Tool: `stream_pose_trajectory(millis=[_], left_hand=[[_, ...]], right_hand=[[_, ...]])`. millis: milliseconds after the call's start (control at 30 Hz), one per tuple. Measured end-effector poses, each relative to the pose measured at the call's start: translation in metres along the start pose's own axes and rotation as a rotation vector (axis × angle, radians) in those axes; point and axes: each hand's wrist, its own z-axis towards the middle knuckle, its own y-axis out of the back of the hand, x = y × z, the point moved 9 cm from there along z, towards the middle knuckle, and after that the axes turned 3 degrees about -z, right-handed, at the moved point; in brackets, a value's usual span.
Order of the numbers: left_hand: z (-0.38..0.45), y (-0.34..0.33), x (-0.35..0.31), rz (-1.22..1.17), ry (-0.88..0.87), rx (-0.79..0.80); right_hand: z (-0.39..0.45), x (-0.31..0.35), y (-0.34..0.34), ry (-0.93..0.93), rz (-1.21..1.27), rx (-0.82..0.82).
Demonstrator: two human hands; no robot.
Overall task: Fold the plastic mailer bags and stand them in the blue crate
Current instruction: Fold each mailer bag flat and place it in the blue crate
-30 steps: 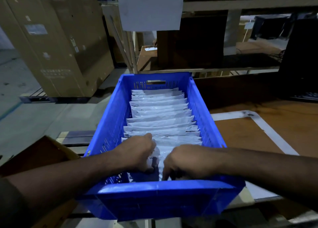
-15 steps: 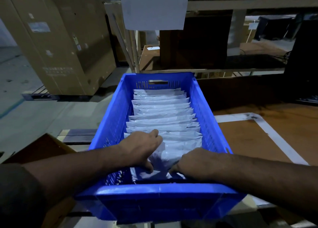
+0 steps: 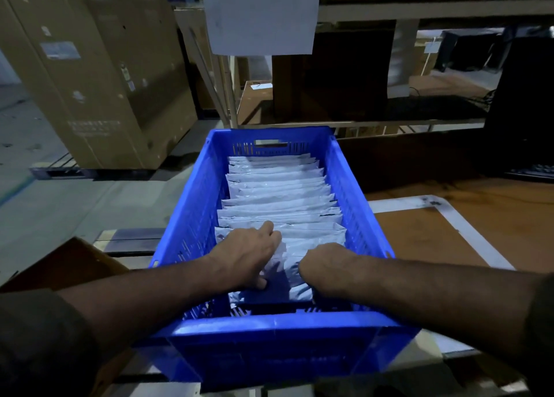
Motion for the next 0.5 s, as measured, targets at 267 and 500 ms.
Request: stream_pose_trajectory(millis=[267, 500], left_hand=[[-0.003, 0.004, 0.007, -0.049, 0.005, -0.001], [-0.011, 0.005, 0.022, -0.253, 0.030, 0.049]], right_hand=[[-0.013, -0.009, 0.006, -0.039, -0.111, -0.066], [-0.027, -0.027, 0.010, -0.116, 0.037, -0.024]])
